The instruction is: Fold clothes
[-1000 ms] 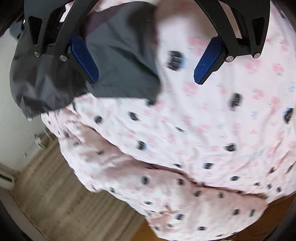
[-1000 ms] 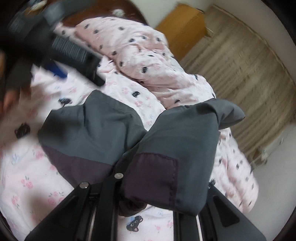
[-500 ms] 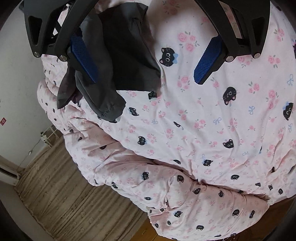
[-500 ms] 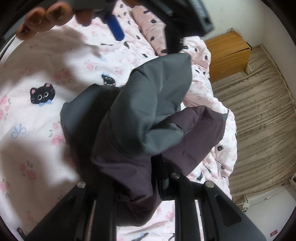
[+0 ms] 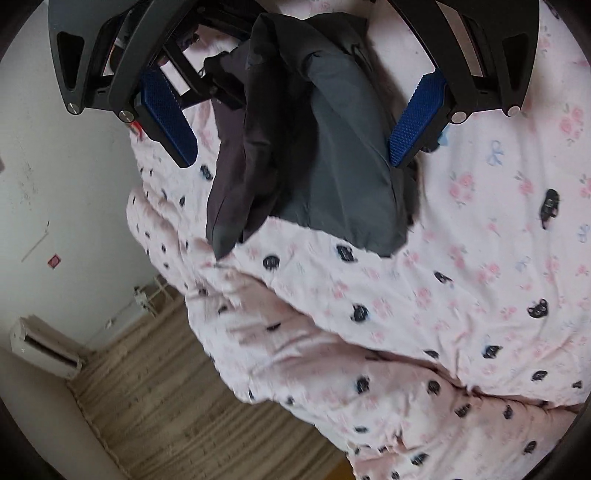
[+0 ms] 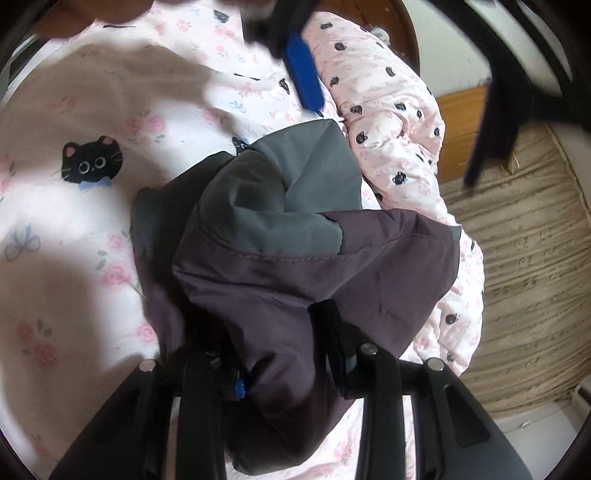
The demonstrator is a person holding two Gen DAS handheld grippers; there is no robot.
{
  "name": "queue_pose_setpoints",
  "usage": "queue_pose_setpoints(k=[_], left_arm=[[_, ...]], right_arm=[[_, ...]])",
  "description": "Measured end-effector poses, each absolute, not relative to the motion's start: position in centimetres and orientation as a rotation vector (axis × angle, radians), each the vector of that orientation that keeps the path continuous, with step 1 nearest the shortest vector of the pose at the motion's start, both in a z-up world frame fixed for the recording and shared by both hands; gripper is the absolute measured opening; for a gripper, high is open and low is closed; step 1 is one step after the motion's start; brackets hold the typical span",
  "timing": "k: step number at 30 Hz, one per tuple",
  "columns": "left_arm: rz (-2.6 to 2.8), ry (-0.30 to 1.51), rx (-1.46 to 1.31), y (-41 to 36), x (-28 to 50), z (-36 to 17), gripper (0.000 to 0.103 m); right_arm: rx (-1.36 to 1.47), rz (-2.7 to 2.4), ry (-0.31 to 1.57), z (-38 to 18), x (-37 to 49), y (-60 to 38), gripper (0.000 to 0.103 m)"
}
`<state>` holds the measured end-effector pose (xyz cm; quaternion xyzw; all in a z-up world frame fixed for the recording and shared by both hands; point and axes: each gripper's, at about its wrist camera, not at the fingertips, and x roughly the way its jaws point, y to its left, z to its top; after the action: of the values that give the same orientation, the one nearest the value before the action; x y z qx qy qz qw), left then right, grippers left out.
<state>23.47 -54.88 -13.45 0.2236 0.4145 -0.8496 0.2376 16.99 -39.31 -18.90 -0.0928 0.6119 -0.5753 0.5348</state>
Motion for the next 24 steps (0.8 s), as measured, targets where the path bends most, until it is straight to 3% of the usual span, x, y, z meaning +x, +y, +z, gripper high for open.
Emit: queue_pose_setpoints(k=[5,14,20,23,24], left_arm=[[-2.216,1.019,0.798,-54.3,21.5,-15.5,0.101],[-2.061,1.046,0.877,-54.7,21.7,-18.8,0.103],[-2.034,1.033,0.904,-54.8,22.2,-19.1,0.103],[-2.031,1.026,0.911,-54.8,22.0,-19.1,0.103],[-2.031,1.026,0.911,-54.8,21.9,-19.1,0.103]], right_arm=[[-0.248,-1.360,1.436,-19.0,16.9,-38.8,0.046],[-0.118,-1.314,1.276,-16.4,15.8,-36.2,0.052],[0.202,-1.333,0.917,-9.0,9.7,-36.2,0.053],[0.358,-1.352,0.737,-5.5,7.1,-39.0,0.070],[0.392,-1.344,0.706,-5.1,6.9,-39.9,0.071]])
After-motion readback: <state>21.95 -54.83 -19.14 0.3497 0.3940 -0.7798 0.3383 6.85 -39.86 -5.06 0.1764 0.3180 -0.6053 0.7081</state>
